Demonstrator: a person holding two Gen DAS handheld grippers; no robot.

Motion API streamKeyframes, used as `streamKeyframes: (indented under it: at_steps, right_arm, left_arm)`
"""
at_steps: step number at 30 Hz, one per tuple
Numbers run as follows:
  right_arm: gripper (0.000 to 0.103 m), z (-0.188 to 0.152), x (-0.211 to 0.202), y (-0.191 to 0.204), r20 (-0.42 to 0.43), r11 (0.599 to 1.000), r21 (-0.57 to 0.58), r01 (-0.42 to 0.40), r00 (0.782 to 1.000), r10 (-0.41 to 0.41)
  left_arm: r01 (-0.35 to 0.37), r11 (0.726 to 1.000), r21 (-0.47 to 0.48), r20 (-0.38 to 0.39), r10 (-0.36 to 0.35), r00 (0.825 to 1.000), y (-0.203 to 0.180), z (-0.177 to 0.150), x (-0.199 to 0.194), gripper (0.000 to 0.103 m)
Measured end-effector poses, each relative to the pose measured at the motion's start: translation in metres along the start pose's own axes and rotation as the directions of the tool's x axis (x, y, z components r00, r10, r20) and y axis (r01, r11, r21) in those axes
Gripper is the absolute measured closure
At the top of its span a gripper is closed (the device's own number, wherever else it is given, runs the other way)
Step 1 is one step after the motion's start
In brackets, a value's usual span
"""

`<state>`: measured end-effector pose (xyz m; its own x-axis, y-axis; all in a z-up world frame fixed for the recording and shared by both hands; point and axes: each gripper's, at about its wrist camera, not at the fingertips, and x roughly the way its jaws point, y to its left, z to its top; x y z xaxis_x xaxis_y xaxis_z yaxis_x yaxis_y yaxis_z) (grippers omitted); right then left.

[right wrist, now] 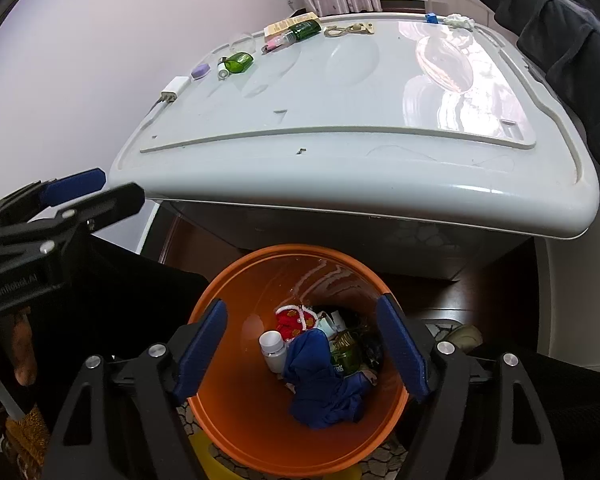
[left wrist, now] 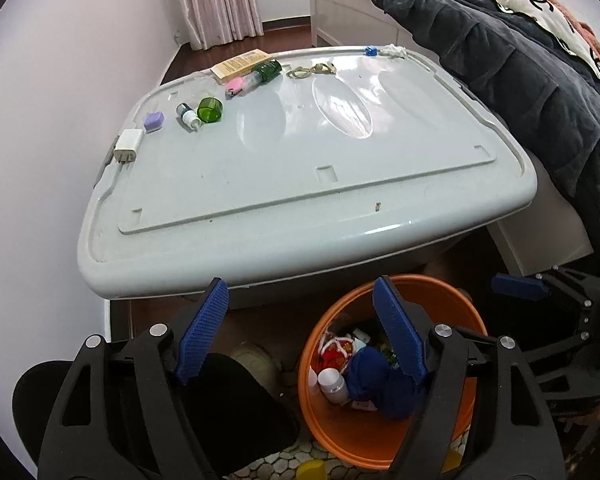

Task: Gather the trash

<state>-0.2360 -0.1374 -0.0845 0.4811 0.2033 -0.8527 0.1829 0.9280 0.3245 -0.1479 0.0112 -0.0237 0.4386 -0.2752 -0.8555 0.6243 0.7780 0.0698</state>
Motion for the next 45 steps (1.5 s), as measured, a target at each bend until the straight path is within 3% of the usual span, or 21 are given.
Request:
streamKeyframes:
  at_steps: [9,13,18,22,26,30,33,38,42,45]
  right_arm:
    - [0.026,0.003,-0.002,-0.002,0.007,1.0,0.01,-0.012,1.0,0.012]
    - [0.022,0.019,-0.013,-0.004,0.049,1.0,0.005,-0.005,0.999,0.004]
    - [0.02,0.065,-0.028,-0.008,0.12,0.998,-0.042,0.046,0.992,-0.041]
    - [0.016,0.127,-0.028,-0.009,0.196,0.987,-0.109,0.119,0.976,-0.096]
    - [0.016,0.205,0.0,-0.012,0.262,0.955,-0.204,0.216,0.952,-0.159]
    - [0.016,0.264,0.045,-0.019,0.243,0.933,-0.259,0.249,0.952,-0.187]
    - [0.016,0.299,0.081,-0.023,0.223,0.921,-0.286,0.263,0.953,-0.203]
    - [0.016,0.336,0.133,-0.027,0.169,0.902,-0.33,0.279,0.957,-0.234]
    - [0.016,0.345,0.159,-0.025,0.133,0.893,-0.353,0.279,0.96,-0.247]
    - [0.028,0.346,0.166,-0.024,0.131,0.883,-0.368,0.292,0.956,-0.262]
  left_arm:
    - [-0.015,1.0,-0.009,0.016,0.015,1.0,0.002,0.008,0.0,0.027]
    - [-0.021,1.0,-0.017,0.027,0.021,0.999,0.007,0.016,0.004,0.024]
    - [-0.012,0.999,-0.036,0.05,0.013,0.999,0.015,0.037,0.011,0.021]
    - [-0.016,0.998,-0.065,0.103,0.023,0.994,0.027,0.075,0.023,0.019]
    - [-0.009,0.993,-0.116,0.144,0.026,0.989,0.041,0.108,0.037,0.018]
    - [-0.013,0.989,-0.144,0.157,0.036,0.987,0.052,0.122,0.055,0.018]
    - [-0.018,0.987,-0.16,0.125,0.038,0.991,0.063,0.121,0.075,0.018]
    - [0.015,0.978,-0.206,0.098,0.005,0.995,0.077,0.12,0.086,0.018]
    - [0.021,0.975,-0.22,0.099,0.001,0.995,0.083,0.118,0.087,0.018]
    - [0.036,0.973,-0.228,0.094,-0.014,0.995,0.086,0.118,0.089,0.018]
